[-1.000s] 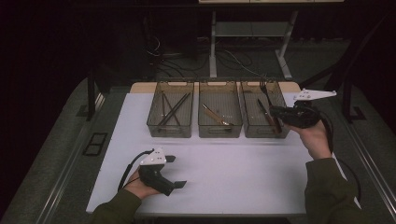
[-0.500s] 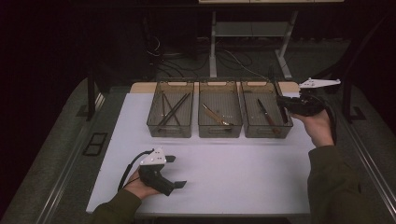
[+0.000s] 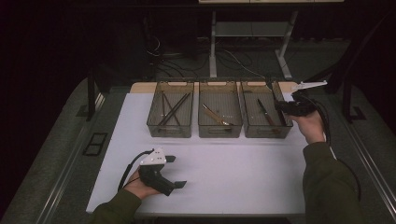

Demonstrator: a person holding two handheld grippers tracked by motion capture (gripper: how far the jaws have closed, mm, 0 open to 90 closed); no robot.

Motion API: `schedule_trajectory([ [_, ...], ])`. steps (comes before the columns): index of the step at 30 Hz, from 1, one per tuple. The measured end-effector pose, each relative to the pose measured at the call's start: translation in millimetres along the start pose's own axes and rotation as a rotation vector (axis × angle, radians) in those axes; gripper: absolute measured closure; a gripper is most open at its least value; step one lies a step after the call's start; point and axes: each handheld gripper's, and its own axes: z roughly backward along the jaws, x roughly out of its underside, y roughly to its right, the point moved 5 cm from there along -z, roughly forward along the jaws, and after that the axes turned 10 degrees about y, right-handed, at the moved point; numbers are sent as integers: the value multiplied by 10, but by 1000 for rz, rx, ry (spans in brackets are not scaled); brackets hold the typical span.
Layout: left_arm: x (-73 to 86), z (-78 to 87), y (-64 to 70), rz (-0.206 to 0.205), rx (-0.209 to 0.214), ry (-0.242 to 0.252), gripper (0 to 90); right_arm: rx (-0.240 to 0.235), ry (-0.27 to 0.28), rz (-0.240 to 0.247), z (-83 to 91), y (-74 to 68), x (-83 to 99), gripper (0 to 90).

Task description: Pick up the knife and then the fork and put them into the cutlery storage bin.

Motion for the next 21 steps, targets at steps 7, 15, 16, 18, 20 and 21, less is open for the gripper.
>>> schedule_trajectory([
  [7, -1, -1, 4, -1, 2, 0, 0, 9, -64, 37, -104, -30, 86, 774],
  [15, 1, -2, 3, -2, 1, -1, 0, 17, -168, 59, -212, -48, 203, 772],
  [16, 1, -2, 3, -2, 1, -1, 0, 16, -175, 64, -221, -49, 212, 772],
  [18, 1, -2, 3, -4, 0, -2, 0, 8, -192, 64, -232, -59, 223, 765],
  [20, 3, -3, 2, -5, 0, -5, 0, 6, -205, 73, -242, -69, 229, 751],
  [21, 4, -4, 2, -6, 0, -6, 0, -1, -210, 67, -246, -75, 234, 718],
])
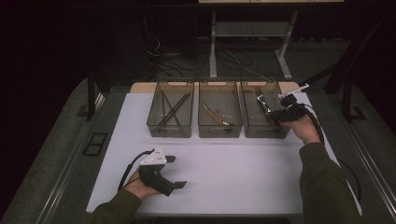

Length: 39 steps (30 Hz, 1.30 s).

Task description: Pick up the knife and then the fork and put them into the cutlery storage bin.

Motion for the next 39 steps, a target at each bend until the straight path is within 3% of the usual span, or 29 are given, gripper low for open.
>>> schedule_trajectory([
  [6, 1, 0, 0, 1, -1, -2, 0, -19, 3, 9, -12, -36, 0, 577],
  [17, -2, 2, -2, 4, -3, 2, 0, -67, 74, -70, 85, -61, -62, 393],
  [19, 0, 2, -3, 6, -5, 1, 0, -72, 97, -63, 117, -77, -86, 346],
  [26, 2, 3, -16, 11, -10, 2, 0, -81, 156, -40, 236, -158, -165, 290],
  [34, -1, 1, -24, 14, -12, 3, 0, -101, 170, -57, 319, -226, -124, 222],
  [39, -3, 5, -30, 16, -14, 6, 0, -114, 188, -37, 374, -281, -85, 209],
])
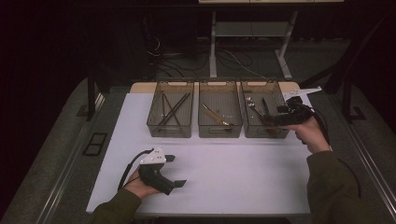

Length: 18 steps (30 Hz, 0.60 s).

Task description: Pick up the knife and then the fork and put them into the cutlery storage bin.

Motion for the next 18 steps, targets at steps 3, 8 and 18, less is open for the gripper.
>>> schedule_trajectory([
  [3, -1, -1, -1, 2, -3, 1, 0, -23, 15, 6, 39, -52, 13, 204],
  [8, -5, 2, -11, 3, -7, 5, 0, -37, 31, 21, 103, -141, 58, 195],
  [18, -7, 14, -15, -2, -11, 5, 0, -41, 87, 34, 238, -306, 164, 178],
])
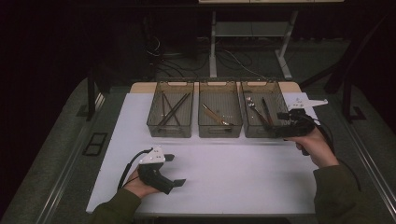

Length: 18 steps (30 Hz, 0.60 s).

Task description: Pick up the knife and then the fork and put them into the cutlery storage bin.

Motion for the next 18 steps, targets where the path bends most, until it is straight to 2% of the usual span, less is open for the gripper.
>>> schedule_trajectory([
  [4, -3, 7, 6, -4, 2, 2, 0, -4, 3, 14, 38, -99, 84, 176],
  [6, -1, 8, 6, -3, 2, 1, 0, -11, 10, 13, 50, -143, 141, 145],
  [10, -4, 6, 12, -4, 3, 2, 0, -11, -5, 22, 59, -224, 259, 144],
  [18, -2, 15, 14, 3, -1, 6, 0, -15, 6, 43, 107, -375, 440, 144],
])
